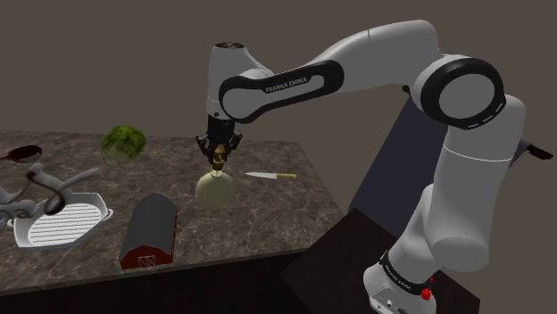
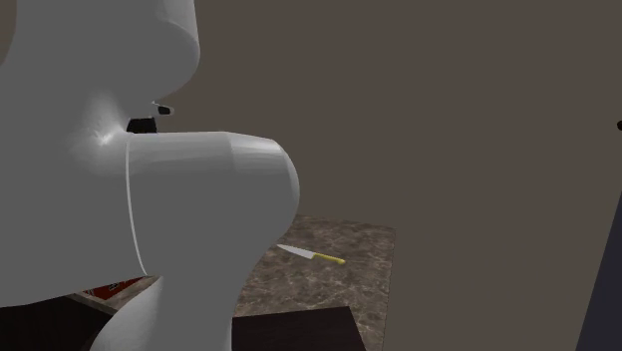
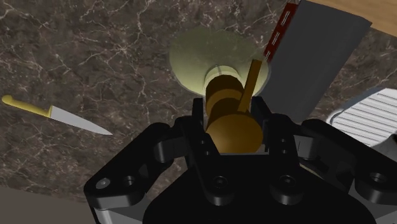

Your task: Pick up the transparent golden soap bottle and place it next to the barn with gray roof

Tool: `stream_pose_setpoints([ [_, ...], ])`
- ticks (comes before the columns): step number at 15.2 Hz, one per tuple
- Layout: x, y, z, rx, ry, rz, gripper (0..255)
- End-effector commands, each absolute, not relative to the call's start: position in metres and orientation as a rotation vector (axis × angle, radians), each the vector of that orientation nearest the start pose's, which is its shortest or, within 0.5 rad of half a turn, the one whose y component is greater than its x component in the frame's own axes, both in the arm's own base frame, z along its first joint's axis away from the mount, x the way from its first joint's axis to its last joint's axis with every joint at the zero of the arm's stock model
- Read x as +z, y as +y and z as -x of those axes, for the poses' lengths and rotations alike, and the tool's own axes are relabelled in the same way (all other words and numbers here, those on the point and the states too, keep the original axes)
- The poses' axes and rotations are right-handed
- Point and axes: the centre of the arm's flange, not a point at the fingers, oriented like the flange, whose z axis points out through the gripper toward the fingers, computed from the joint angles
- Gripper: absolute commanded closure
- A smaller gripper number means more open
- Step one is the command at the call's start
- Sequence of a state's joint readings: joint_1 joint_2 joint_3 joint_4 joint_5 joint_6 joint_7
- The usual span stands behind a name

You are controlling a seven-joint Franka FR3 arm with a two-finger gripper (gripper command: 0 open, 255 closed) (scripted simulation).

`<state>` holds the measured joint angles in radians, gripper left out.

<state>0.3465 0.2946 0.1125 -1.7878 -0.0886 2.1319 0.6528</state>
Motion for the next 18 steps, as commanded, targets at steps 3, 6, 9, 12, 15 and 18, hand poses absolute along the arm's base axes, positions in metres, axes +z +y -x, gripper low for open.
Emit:
stream_pose_setpoints([
  [3,0.373,0.275,-0.577,-0.108,0.243,3.14,255],
  [6,0.357,0.275,-0.577,-0.108,0.243,3.14,255],
  [9,0.341,0.275,-0.577,-0.108,0.243,3.14,255],
  [12,0.325,0.275,-0.577,-0.108,0.243,3.14,255],
  [15,0.31,0.275,-0.577,-0.108,0.243,3.14,255],
  [18,0.294,0.275,-0.577,-0.108,0.243,3.14,255],
])
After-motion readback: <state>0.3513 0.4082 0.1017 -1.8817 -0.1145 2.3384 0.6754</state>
